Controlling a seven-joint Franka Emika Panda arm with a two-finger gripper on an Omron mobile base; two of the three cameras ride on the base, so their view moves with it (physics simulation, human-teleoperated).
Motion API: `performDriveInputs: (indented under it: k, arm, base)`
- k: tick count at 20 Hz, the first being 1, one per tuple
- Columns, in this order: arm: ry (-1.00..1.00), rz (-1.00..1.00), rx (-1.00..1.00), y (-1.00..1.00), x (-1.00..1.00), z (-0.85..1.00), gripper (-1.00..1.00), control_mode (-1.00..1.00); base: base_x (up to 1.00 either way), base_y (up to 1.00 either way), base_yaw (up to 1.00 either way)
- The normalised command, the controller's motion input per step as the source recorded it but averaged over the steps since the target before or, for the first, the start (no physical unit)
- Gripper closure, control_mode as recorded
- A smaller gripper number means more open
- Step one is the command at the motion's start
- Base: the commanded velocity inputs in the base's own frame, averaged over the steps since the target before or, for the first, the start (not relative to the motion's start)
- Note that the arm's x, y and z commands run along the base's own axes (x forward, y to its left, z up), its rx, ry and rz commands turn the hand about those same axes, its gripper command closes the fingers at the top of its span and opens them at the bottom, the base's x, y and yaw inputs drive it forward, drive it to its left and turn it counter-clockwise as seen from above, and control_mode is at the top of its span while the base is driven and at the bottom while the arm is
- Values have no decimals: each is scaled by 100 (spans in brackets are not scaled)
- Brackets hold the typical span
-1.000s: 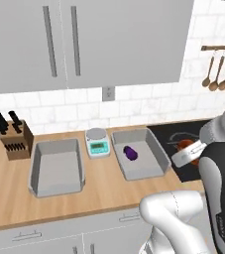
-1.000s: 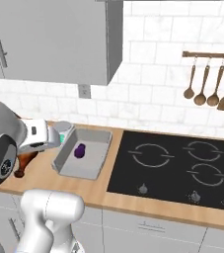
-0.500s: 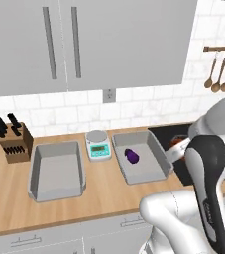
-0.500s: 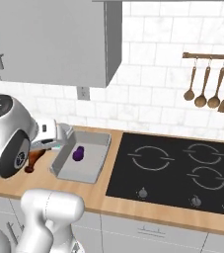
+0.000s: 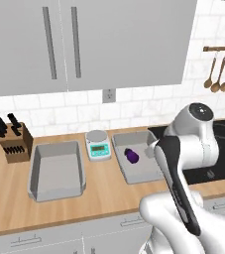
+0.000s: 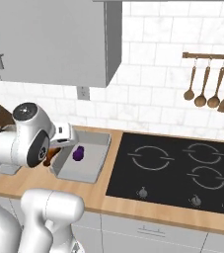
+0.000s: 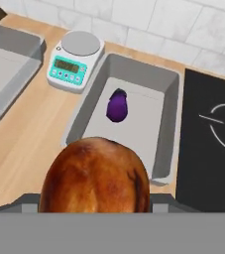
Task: Place one eggplant and one chicken drumstick in each tupperware on the nearby counter, to pack two identical lunches.
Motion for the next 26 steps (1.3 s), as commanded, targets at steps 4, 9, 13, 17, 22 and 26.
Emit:
performDriveInputs:
  k: [4, 9, 13, 17, 22, 26]
  arm:
    - [7, -19, 1, 0, 67, -28, 100, -100]
    - [3, -29, 0, 0, 33, -44, 100, -100]
    - [5, -18, 2, -18, 33, -22, 100, -100]
    - [5, 0, 7, -22, 44, -26, 100, -100]
    - [3, 0, 4, -12, 37, -28, 100, -100]
    - [16, 0, 0, 0, 49, -38, 100, -100]
  base:
    - [0, 0, 0]
    - [0, 0, 0]
    - [0, 0, 0]
    - [0, 0, 0]
    - [0, 0, 0]
    - [0, 0, 0]
